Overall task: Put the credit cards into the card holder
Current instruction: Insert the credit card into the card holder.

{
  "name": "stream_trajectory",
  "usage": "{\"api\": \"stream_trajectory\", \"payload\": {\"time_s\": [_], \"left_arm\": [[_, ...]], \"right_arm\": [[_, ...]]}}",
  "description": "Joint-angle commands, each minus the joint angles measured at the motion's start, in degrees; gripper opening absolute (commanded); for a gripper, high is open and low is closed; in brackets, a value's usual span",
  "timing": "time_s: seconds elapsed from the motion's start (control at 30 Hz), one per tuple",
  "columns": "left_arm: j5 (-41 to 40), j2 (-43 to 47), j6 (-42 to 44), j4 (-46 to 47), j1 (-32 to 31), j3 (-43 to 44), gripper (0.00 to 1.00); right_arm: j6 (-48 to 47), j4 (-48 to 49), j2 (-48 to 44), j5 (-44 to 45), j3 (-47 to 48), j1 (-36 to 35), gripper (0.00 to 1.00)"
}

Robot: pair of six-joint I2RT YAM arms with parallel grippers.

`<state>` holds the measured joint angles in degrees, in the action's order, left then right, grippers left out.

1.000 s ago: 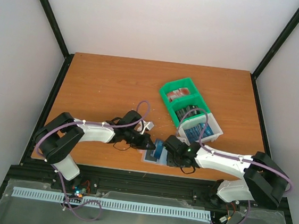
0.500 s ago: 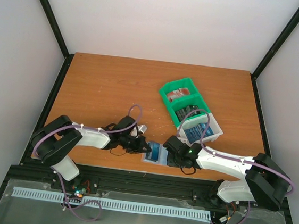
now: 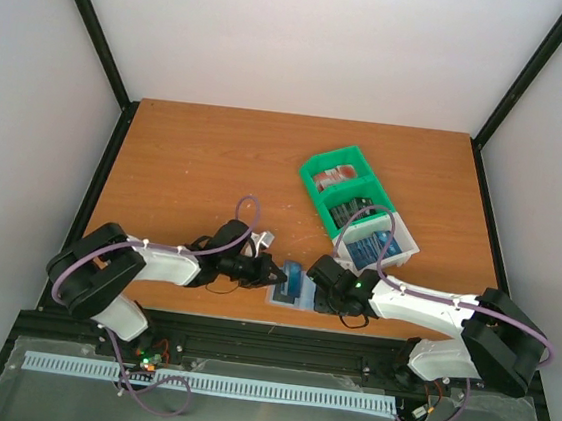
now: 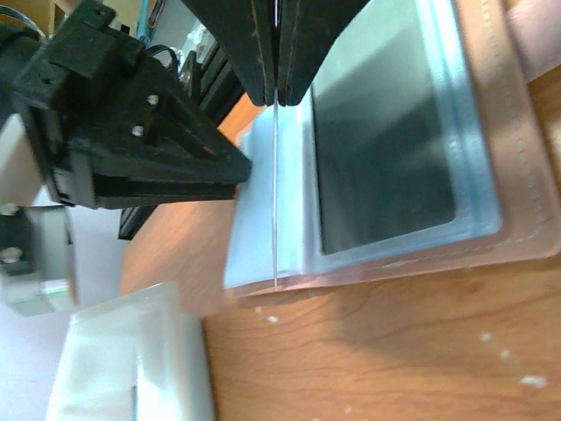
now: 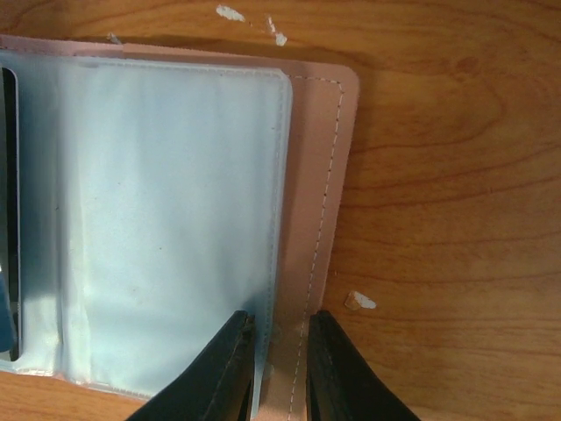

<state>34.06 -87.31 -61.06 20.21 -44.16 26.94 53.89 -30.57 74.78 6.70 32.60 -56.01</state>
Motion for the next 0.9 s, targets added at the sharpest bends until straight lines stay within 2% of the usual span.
{"api": "stream_trajectory", "payload": {"time_s": [0.0, 0.4, 0.87], "left_arm": [[1.28, 1.31, -0.89, 5.07, -0.57, -0.13, 0.01], [3.55, -5.64, -1.47, 8.46, -1.80, -0.12, 0.01], [0.60, -8.94, -5.57, 11.73, -3.13, -1.49, 0.01]], "right_arm": [[0.87, -0.85, 1.66, -1.22, -2.48, -0.41, 0.18], [0.86, -0.28, 1.62, -1.57, -2.80, -0.36, 0.18], [1.13, -0.13, 1.01, -1.77, -3.32, -0.42, 0.18]]}}
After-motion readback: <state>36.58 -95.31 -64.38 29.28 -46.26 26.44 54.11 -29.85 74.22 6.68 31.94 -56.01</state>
